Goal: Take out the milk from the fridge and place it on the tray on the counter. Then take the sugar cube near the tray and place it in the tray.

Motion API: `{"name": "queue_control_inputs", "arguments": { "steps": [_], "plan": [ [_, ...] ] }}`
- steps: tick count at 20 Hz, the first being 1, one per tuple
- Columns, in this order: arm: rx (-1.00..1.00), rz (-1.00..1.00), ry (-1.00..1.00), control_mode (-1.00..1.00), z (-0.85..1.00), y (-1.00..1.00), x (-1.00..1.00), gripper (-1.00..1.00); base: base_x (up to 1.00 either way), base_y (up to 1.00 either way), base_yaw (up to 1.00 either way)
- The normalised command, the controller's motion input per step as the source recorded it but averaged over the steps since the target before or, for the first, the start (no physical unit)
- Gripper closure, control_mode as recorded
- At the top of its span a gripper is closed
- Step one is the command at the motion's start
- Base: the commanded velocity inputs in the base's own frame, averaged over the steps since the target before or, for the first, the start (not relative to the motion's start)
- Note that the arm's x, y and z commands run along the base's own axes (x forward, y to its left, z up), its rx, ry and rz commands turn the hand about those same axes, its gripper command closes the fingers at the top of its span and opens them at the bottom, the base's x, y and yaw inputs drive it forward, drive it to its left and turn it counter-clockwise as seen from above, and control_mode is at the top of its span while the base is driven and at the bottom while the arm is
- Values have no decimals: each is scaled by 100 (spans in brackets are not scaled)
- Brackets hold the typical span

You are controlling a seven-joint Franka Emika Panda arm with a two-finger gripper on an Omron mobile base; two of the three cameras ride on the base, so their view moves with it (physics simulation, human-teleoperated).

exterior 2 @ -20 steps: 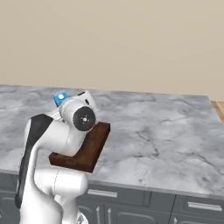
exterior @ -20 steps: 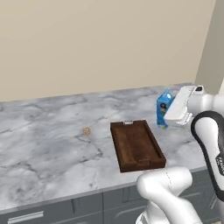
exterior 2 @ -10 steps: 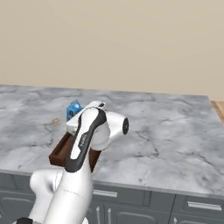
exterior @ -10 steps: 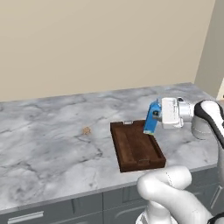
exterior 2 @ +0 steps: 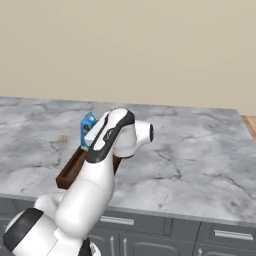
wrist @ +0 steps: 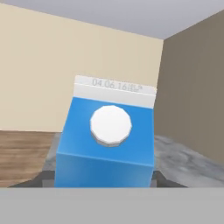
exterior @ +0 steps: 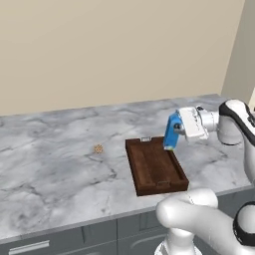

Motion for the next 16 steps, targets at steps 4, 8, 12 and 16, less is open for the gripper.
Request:
{"name": "queue_control_inputs", "arguments": {
  "steps": [4, 8, 12, 16],
  "plan": [
    [-6, 0, 0, -100, -4, 21, 3, 100, 0, 0, 0],
    [-1, 0, 0, -100, -30, 11, 11, 100, 0, 0, 0],
    [0, 0, 0, -100, -44, 1, 5, 100, 0, 0, 0],
    [-2, 0, 0, -100, -41, 0, 7, 100, 0, 0, 0]
  ]
}}
